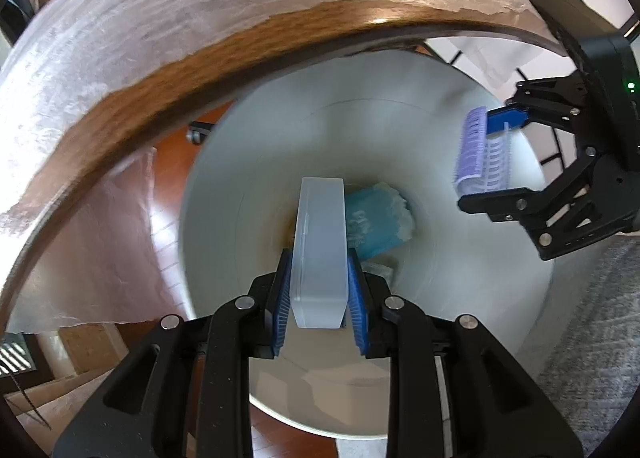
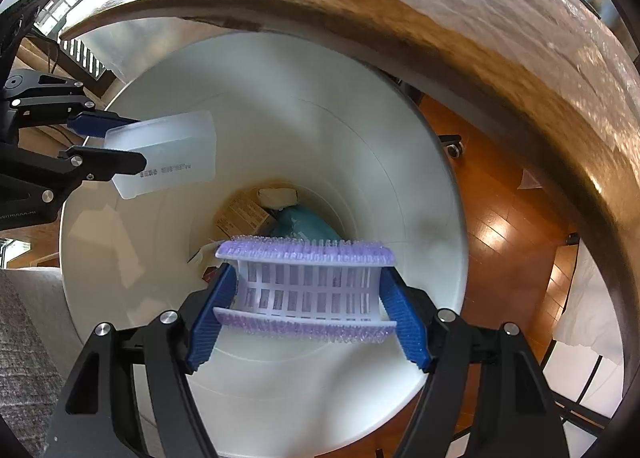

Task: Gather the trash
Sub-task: 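Open the left gripper to drop the box while the right gripper releases the rack, then grasp the white medicine box with the left gripper while the right grasps the purple hair roller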

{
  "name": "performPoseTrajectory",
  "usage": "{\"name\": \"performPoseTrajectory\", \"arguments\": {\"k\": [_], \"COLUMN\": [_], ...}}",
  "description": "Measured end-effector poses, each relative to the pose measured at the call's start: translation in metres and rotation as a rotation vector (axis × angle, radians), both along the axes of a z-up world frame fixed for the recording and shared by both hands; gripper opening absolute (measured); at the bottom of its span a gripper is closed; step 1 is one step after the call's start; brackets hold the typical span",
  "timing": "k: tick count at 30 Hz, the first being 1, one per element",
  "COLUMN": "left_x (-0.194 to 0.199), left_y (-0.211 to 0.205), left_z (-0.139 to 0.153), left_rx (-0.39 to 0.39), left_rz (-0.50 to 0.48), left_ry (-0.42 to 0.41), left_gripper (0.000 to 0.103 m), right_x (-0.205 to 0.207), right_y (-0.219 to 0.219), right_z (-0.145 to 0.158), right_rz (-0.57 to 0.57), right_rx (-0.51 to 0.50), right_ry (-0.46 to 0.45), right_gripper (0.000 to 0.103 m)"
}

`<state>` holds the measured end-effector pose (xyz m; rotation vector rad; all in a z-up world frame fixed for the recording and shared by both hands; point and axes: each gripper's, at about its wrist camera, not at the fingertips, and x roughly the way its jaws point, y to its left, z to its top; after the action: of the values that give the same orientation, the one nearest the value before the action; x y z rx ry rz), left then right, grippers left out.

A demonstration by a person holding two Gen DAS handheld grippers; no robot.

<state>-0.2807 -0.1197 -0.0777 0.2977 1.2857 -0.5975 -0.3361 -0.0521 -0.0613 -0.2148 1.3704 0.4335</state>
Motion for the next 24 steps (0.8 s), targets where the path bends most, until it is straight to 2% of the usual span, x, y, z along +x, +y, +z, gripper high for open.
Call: {"name": "performPoseTrajectory", "arguments": {"k": [1, 3, 6, 9, 11, 12, 13, 14, 16, 20, 24], "left_x": [-0.001, -0.003, -0.009, -0.014, -0.013, -0.011, -0.007, 0.002, 0.028, 0.096, 0.157], "left_y": [0.000, 0.001, 0.005, 0.012, 0.018, 0.021, 0.024, 0.027, 0.030, 0.017, -0.009], "left_z": [-0.003, 0.003, 0.019, 0.061, 0.107, 0.126, 0.144, 0.164, 0.177, 0.171, 0.148], "left_rx": [0.006, 0.019, -0.017, -0.086, -0.192, -0.225, -0.247, -0.273, -0.274, -0.196, -0.185], "left_rz": [0.007, 0.031, 0.039, 0.037, 0.039, 0.055, 0.081, 0.130, 0.210, 0.326, 0.358], "left_ry": [-0.003, -0.030, -0.034, -0.080, -0.155, -0.211, -0.281, -0.381, -0.458, -0.479, -0.467], "left_gripper": [0.047, 0.064, 0.064, 0.065, 0.081, 0.095, 0.102, 0.102, 0.102, 0.102, 0.102], "right_x": [0.001, -0.001, -0.003, -0.010, -0.010, -0.006, 0.000, 0.008, 0.034, 0.089, 0.139], "right_y": [-0.001, -0.002, -0.006, -0.010, -0.012, -0.014, -0.016, -0.018, -0.024, -0.037, -0.036], "right_z": [0.001, 0.009, 0.036, 0.086, 0.116, 0.133, 0.142, 0.149, 0.156, 0.141, 0.134], "right_rz": [-0.003, -0.011, -0.024, -0.013, -0.020, -0.047, -0.076, -0.112, -0.201, -0.331, -0.430], "right_rx": [-0.008, -0.005, 0.022, 0.081, 0.087, 0.076, 0.062, 0.044, 0.019, -0.008, -0.004], "right_ry": [-0.009, -0.032, -0.050, -0.127, -0.218, -0.294, -0.347, -0.397, -0.483, -0.530, -0.522], "right_gripper": [0.083, 0.090, 0.090, 0.091, 0.099, 0.099, 0.099, 0.099, 0.099, 0.099, 0.099]}}
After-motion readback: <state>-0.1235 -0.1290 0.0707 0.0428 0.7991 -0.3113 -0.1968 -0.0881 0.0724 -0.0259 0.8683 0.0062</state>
